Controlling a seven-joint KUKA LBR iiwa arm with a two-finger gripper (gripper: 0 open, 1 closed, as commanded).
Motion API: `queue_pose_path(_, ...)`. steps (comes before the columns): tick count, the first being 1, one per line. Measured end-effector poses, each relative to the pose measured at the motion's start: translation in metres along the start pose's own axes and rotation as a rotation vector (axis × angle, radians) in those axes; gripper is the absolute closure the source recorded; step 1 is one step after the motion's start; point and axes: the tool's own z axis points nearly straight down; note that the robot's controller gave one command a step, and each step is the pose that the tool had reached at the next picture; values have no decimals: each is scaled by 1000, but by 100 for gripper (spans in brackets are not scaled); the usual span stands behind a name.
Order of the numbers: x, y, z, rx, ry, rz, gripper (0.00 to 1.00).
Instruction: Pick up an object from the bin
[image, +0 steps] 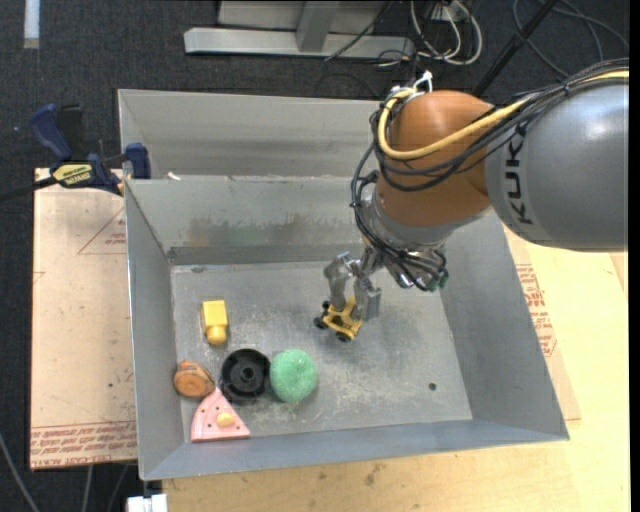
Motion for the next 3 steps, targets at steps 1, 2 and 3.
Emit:
queue_pose_path(1, 3, 1, 16, -4, 9, -14, 100)
queue_pose_path(2, 16, 4, 41, -2, 5, -81, 100)
queue_pose_path(3, 28, 15, 35, -13, 26, -114, 100)
